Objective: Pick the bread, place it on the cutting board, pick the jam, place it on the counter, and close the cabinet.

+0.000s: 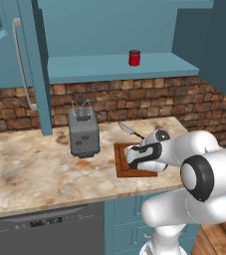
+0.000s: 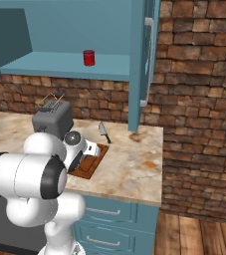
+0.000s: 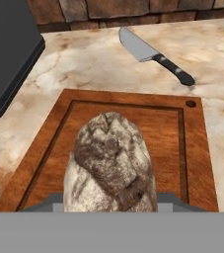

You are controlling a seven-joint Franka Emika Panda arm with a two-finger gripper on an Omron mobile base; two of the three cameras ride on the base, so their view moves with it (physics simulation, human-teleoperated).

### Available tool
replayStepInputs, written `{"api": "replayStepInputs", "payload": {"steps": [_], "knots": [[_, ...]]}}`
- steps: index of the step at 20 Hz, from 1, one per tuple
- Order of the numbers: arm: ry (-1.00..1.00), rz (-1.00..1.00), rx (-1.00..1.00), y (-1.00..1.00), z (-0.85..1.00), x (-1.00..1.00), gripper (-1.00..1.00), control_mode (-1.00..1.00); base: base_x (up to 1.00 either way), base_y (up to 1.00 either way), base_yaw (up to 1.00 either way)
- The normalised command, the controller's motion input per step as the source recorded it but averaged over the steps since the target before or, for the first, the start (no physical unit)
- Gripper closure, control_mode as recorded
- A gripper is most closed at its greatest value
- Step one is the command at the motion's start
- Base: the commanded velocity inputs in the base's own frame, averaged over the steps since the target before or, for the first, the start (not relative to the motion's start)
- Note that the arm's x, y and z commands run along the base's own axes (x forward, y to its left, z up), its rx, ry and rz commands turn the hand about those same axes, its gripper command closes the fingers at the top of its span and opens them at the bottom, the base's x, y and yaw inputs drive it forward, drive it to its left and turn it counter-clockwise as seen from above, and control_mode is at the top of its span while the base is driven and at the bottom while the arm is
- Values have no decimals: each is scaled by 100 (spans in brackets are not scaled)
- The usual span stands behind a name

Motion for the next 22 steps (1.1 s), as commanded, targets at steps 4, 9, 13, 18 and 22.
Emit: {"api": "replayStepInputs", "payload": {"steps": [4, 9, 13, 18, 22], "knots": [[0, 0, 0, 0, -9, 0, 100, -100, 0, 0, 0], [0, 0, 0, 0, -2, 0, 100, -100, 0, 0, 0], [0, 0, 0, 0, 0, 0, 100, -100, 0, 0, 0], [0, 0, 0, 0, 0, 0, -100, -100, 0, 0, 0], [0, 0, 0, 0, 0, 0, -100, -100, 0, 0, 0]]}}
